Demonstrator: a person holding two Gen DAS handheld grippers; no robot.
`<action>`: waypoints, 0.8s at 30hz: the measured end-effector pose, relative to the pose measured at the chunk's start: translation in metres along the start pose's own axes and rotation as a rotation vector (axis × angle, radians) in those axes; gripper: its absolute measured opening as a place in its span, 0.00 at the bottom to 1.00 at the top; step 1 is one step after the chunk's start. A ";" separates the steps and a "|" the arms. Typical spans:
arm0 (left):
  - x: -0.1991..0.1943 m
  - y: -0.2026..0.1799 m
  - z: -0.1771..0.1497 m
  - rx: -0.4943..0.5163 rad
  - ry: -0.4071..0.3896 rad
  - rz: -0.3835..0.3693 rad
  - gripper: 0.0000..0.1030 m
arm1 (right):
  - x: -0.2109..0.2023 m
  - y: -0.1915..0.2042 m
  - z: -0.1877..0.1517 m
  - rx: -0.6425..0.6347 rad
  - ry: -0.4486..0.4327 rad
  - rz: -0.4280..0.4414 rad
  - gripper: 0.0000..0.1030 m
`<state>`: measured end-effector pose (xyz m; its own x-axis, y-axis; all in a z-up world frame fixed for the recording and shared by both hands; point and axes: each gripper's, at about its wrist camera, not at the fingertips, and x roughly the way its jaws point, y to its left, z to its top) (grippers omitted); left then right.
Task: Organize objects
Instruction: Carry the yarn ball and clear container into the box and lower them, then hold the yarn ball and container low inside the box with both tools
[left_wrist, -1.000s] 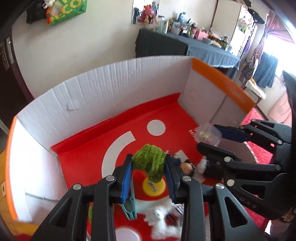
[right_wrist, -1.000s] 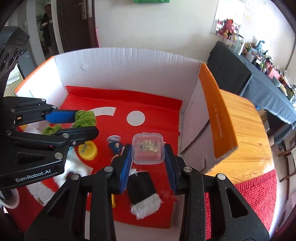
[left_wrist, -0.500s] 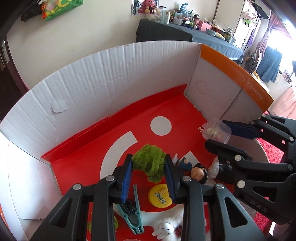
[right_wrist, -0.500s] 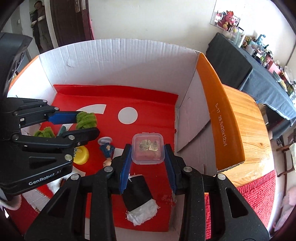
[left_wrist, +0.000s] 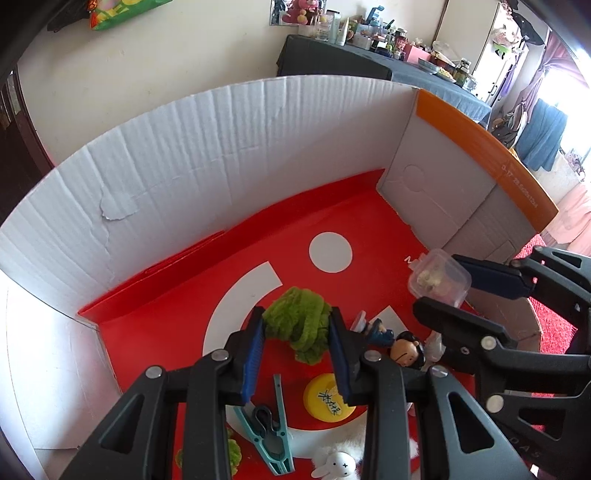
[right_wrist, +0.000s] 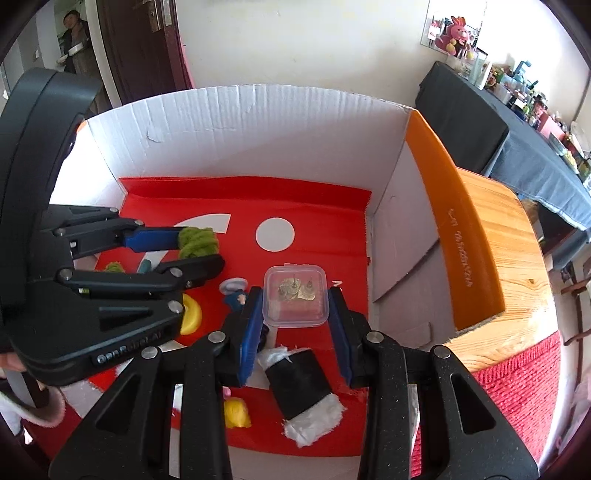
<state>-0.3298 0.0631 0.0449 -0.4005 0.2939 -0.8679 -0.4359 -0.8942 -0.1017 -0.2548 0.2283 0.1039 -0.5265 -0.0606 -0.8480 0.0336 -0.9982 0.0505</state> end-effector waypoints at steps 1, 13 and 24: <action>0.000 0.002 -0.001 0.000 0.000 -0.002 0.33 | 0.001 0.001 0.001 0.002 0.001 -0.004 0.32; 0.006 0.008 0.000 -0.025 0.014 -0.014 0.33 | 0.024 -0.005 0.008 0.057 0.053 -0.043 0.32; 0.009 0.008 0.004 -0.039 0.022 -0.008 0.33 | 0.035 -0.006 0.008 0.053 0.116 -0.043 0.32</action>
<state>-0.3401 0.0605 0.0381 -0.3790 0.2943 -0.8774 -0.4068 -0.9045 -0.1276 -0.2803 0.2317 0.0782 -0.4249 -0.0203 -0.9050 -0.0332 -0.9987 0.0380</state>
